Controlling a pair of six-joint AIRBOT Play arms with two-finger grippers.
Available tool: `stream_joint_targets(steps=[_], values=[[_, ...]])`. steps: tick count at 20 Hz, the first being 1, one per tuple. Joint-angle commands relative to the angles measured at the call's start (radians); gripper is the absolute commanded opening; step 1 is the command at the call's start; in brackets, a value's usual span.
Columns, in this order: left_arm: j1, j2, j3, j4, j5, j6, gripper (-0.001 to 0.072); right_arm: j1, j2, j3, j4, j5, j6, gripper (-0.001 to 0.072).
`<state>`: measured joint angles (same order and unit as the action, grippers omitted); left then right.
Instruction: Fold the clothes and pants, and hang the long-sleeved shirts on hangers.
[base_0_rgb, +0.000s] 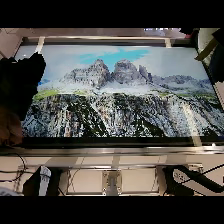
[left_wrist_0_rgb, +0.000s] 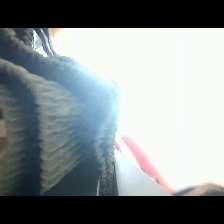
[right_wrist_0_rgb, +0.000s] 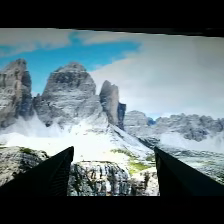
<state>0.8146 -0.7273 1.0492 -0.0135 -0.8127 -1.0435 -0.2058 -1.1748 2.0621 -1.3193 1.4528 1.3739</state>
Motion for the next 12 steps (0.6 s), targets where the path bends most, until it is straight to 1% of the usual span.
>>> stream_joint_targets(steps=[1, 2, 3, 4, 6, 7, 9, 11, 12], values=[[-0.242, 0.066, 0.006, 0.357, 0.233, -0.202, 0.0019, 0.000, 0.003, -0.023, -0.080, 0.009, -0.038, 0.0557], [-0.248, 0.057, 0.006, 0.508, 0.229, -0.333, 0.0019, 0.000, 0.003, -0.048, -0.080, 0.023, -0.038, 0.0557], [-0.245, 0.051, 0.006, 0.644, 0.217, -0.434, 0.0019, 0.000, 0.002, -0.073, -0.080, 0.038, -0.038, 0.0557], [-0.236, 0.051, 0.006, 0.789, 0.212, -0.512, 0.0019, 0.000, 0.002, -0.090, -0.080, 0.052, -0.038, 0.0557], [-0.187, 0.056, 0.006, 1.003, 0.209, -0.634, 0.0019, 0.000, 0.002, -0.103, -0.079, 0.056, -0.036, 0.0557], [-0.145, 0.060, 0.008, 1.083, 0.196, -0.660, 0.0019, 0.000, 0.002, -0.103, -0.071, 0.055, -0.032, 0.0556], [-0.017, 0.062, 0.020, 1.227, 0.129, -0.663, 0.0019, 0.001, 0.002, -0.102, -0.045, 0.058, -0.021, 0.0556], [0.160, 0.062, 0.026, 1.342, 0.055, -0.663, 0.0019, 0.001, 0.002, -0.102, -0.008, 0.069, -0.021, 0.0557], [0.247, 0.062, 0.026, 1.370, 0.039, -0.662, 0.0019, 0.001, 0.002, -0.102, 0.012, 0.077, -0.021, 0.0556]])
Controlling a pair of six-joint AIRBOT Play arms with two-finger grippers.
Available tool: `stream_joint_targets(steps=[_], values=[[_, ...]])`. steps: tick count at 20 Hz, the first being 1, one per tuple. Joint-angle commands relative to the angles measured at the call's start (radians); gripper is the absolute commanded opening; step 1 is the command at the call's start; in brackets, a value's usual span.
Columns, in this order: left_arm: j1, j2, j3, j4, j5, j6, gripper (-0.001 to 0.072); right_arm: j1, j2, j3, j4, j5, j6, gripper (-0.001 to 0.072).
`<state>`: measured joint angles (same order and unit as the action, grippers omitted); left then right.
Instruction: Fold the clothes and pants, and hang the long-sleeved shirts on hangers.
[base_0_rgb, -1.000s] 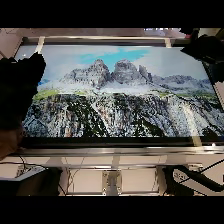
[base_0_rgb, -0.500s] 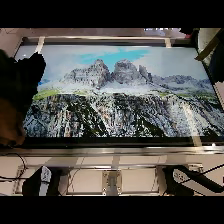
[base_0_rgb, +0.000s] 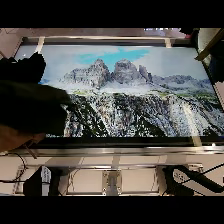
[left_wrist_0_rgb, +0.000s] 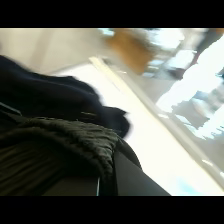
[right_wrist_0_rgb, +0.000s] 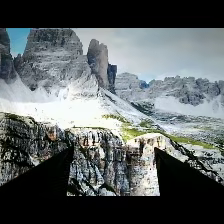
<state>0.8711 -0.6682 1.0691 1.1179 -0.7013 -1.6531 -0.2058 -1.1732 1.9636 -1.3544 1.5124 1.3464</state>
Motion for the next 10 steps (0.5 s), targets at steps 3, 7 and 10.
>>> stream_joint_targets(steps=[3, 7, 10], values=[[0.384, -0.006, 0.006, 0.239, -0.029, -0.045, 0.0019, 0.001, 0.001, -0.004, 0.084, 0.016, 0.060, 0.0557], [0.252, -0.113, 0.006, 0.060, -0.083, 0.096, 0.0022, 0.001, 0.001, -0.004, 0.113, 0.016, 0.060, 0.0556], [0.093, -0.204, 0.006, -0.105, -0.119, 0.153, 0.0036, 0.001, 0.001, -0.004, 0.119, 0.019, 0.059, 0.0556]])
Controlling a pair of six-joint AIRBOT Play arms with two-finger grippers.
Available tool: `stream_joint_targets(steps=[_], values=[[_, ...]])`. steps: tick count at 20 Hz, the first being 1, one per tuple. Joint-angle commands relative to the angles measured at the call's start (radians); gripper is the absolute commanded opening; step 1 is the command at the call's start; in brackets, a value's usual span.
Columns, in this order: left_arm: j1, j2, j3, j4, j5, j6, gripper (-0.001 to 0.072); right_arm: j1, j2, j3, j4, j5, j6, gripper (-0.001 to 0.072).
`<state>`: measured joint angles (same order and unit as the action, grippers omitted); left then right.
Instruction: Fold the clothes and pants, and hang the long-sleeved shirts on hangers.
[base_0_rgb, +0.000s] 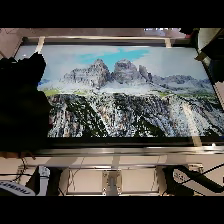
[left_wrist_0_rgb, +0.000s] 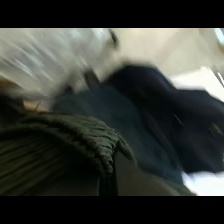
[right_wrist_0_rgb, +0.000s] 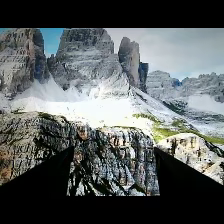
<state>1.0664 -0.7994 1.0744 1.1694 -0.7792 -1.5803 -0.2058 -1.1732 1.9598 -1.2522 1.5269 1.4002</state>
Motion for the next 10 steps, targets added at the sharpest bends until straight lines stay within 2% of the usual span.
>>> stream_joint_targets(steps=[1, 2, 3, 5, 7, 10], values=[[-0.163, -0.094, 0.001, -0.227, -0.042, 0.146, 0.0021, 0.001, 0.001, 0.000, 0.017, 0.006, 0.005, 0.0556], [-0.239, -0.111, 0.001, -0.287, -0.042, 0.219, 0.0020, 0.001, 0.001, 0.000, 0.017, 0.008, 0.005, 0.0557], [-0.320, -0.120, 0.002, -0.320, -0.041, 0.245, 0.0019, 0.001, 0.001, 0.000, 0.017, 0.008, 0.005, 0.0557], [-0.491, -0.128, 0.012, -0.397, -0.024, 0.251, 0.0019, 0.000, 0.001, 0.000, 0.014, 0.007, 0.005, 0.0556], [-0.715, -0.135, 0.027, -0.512, 0.015, 0.320, 0.0019, 0.000, 0.001, 0.000, -0.033, 0.007, 0.004, 0.0556], [-1.095, -0.203, 0.050, -0.550, 0.058, 0.343, 0.0019, 0.000, 0.001, 0.000, -0.138, 0.007, 0.000, 0.0556]])
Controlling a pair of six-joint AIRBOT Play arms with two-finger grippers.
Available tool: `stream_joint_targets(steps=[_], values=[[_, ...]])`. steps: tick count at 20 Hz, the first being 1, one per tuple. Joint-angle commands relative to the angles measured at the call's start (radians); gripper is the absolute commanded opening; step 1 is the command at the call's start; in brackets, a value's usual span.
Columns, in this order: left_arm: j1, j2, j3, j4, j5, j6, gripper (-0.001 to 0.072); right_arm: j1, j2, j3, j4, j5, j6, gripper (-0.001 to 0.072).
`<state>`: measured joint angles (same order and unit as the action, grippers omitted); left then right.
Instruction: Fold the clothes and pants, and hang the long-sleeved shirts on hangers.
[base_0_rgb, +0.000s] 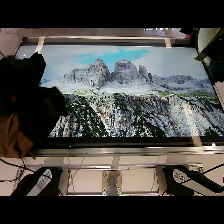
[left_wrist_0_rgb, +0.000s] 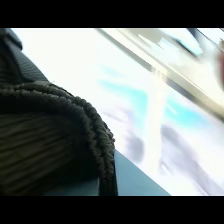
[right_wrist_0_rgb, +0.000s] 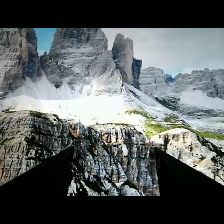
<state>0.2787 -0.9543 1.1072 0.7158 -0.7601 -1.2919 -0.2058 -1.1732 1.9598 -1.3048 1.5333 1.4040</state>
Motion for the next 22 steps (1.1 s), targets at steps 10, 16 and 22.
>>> stream_joint_targets(steps=[10, 16, 22], values=[[-1.186, -0.681, 0.111, -0.206, 0.140, 0.050, 0.0020, 0.000, -0.024, -0.001, -0.140, -0.003, -0.010, 0.0557], [-1.037, -0.719, 0.257, -0.163, -0.005, 0.050, 0.0702, -0.014, -0.068, -0.092, -0.184, -0.007, -0.055, 0.0557], [-0.375, -0.464, 0.251, -0.062, -0.374, 0.031, 0.0698, -0.117, 0.047, -0.593, 0.037, -0.058, -0.096, 0.0557]])
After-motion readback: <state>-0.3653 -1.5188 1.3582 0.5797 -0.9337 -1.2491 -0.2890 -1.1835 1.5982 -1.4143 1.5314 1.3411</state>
